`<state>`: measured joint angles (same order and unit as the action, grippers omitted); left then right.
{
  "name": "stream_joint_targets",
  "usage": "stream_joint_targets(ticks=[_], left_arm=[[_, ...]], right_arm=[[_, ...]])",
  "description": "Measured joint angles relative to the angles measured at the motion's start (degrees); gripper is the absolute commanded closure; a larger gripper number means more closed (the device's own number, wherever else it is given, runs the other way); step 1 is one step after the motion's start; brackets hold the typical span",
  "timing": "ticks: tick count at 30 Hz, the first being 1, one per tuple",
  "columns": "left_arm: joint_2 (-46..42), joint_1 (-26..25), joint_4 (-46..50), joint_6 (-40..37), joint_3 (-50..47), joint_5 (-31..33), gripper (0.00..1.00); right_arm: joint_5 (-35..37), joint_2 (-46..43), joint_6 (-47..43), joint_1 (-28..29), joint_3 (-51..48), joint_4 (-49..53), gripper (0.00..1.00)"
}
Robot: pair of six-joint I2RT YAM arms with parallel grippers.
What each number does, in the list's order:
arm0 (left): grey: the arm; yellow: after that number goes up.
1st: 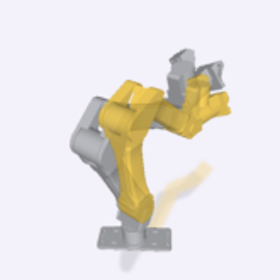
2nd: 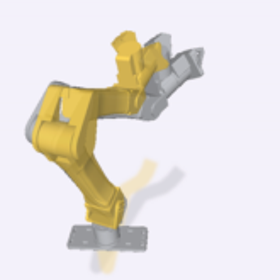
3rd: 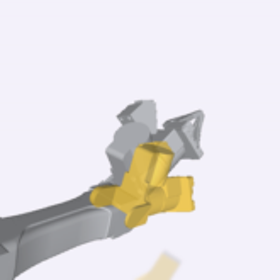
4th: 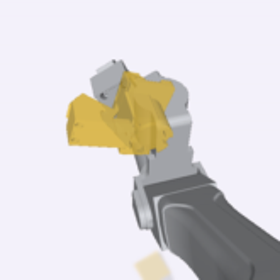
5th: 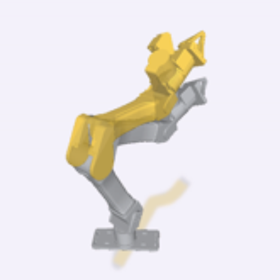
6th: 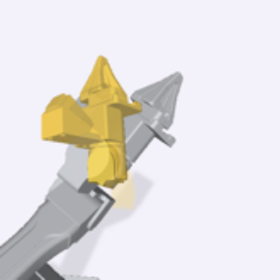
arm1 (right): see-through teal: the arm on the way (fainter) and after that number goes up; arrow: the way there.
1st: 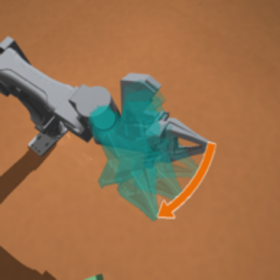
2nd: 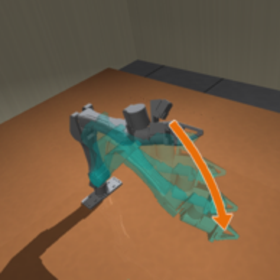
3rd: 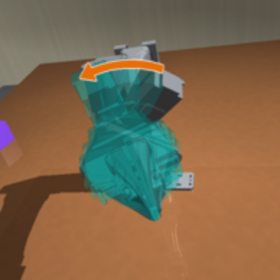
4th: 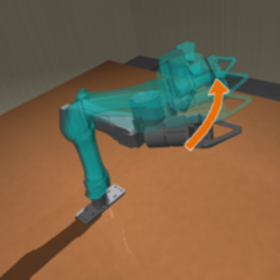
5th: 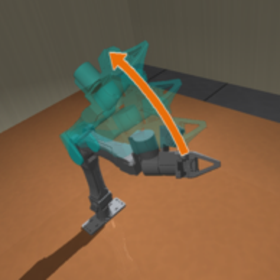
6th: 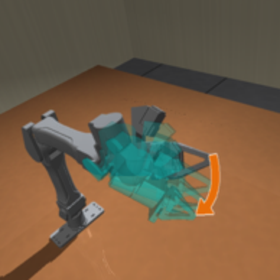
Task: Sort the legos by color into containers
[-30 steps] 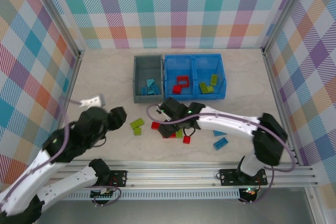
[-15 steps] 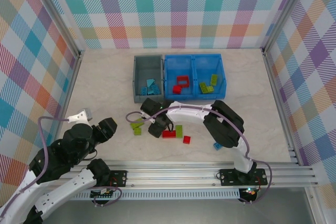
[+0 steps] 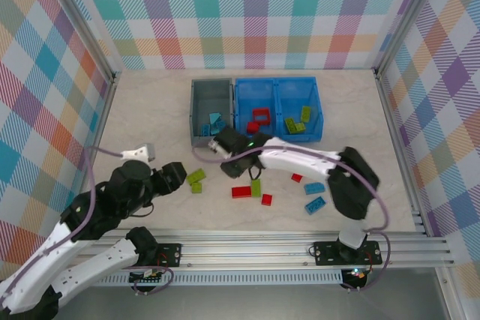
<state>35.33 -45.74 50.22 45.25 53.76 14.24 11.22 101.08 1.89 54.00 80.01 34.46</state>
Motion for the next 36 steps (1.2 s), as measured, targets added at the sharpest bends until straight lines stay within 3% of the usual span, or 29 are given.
stream_joint_targets(ticks=[5, 10, 16, 22, 29, 36], left_arm=[[14.1, -0.1, -5.1, -4.5, 8.2, -4.0, 0.36], [29.0, -2.8, -9.1, -8.8, 17.7, -2.9, 0.36], [38.9, -7.3, -10.6, -12.4, 23.1, 3.0, 0.36], [41.2, -9.3, -11.6, -13.6, 23.2, 6.8, 0.36], [41.5, -12.0, -11.6, -14.2, 23.1, 8.4, 0.36], [41.6, -13.3, -11.6, -14.3, 21.7, 9.0, 0.37]], right_arm=[[-3.6, -7.8, 6.2, -12.9, 2.8, -1.8, 0.69], [-7.1, 4.2, 12.9, -21.0, 13.9, -1.4, 0.68], [-10.7, 22.3, 19.2, -23.7, 29.6, 3.2, 0.66], [-12.2, 33.5, 22.8, -24.8, 41.6, 8.3, 0.60], [-13.2, 35.5, 24.3, -24.8, 43.2, 10.8, 0.43], [-12.8, 30.1, 24.2, -24.9, 39.8, 10.9, 0.49]])
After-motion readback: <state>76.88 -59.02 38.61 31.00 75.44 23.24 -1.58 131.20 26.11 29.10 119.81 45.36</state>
